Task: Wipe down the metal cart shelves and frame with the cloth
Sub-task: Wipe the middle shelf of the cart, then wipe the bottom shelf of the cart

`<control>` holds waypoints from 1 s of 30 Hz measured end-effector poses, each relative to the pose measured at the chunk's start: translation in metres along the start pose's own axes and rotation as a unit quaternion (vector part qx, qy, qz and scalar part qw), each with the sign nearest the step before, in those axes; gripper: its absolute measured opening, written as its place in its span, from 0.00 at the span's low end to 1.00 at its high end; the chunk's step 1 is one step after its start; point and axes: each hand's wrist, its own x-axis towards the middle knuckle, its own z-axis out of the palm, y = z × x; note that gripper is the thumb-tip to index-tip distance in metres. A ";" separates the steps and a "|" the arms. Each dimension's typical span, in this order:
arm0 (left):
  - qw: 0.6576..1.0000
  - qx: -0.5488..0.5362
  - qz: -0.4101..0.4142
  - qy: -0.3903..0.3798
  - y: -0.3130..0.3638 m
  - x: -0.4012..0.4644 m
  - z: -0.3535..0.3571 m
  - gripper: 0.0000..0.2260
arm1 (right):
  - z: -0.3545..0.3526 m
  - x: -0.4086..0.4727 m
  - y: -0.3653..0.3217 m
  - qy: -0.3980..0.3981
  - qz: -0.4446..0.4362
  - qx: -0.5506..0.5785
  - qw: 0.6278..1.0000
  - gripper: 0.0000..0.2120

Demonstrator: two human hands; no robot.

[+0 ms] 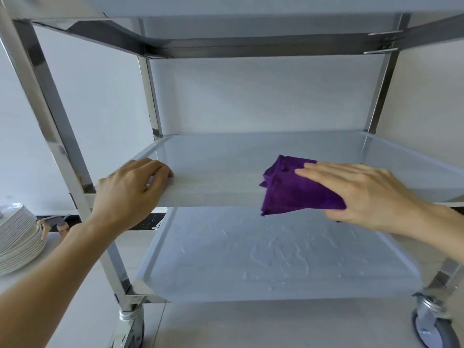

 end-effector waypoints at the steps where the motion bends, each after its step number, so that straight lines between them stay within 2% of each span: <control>1: 1.000 -0.001 -0.002 -0.008 0.001 0.000 -0.001 0.13 | 0.001 -0.008 0.009 0.012 0.010 -0.006 1.000 0.43; 3: 1.000 0.007 0.012 -0.021 0.006 0.000 -0.002 0.12 | 0.004 -0.017 0.020 0.037 0.028 -0.017 0.999 0.43; 7: 0.992 0.006 0.114 -0.049 0.042 -0.002 -0.003 0.10 | 0.012 -0.019 0.021 0.081 0.014 -0.028 0.996 0.39; 11: 0.975 -0.015 0.194 -0.106 0.102 -0.009 0.012 0.15 | 0.014 -0.019 0.023 0.086 -0.002 -0.037 0.996 0.39; 15: 0.956 -0.009 0.269 -0.119 0.161 -0.017 0.039 0.20 | 0.012 -0.023 0.027 0.080 -0.027 -0.039 0.996 0.39; 18: 0.955 -0.017 0.268 -0.126 0.186 -0.016 0.052 0.24 | 0.007 -0.039 0.039 0.064 -0.042 -0.050 0.996 0.36; 20: 0.956 -0.032 0.259 -0.136 0.193 -0.016 0.056 0.25 | 0.004 -0.057 0.052 0.055 -0.027 -0.054 0.997 0.38; 24: 0.953 0.026 0.279 -0.117 0.203 -0.018 0.061 0.24 | -0.003 -0.100 0.081 0.084 0.016 -0.038 0.996 0.40; 28: 0.945 0.024 0.313 -0.087 0.222 -0.018 0.071 0.21 | -0.013 -0.150 0.097 0.140 0.066 0.018 0.988 0.39; 30: 0.942 0.015 0.327 -0.070 0.230 -0.020 0.078 0.20 | -0.016 -0.176 0.095 0.108 0.122 0.077 0.984 0.42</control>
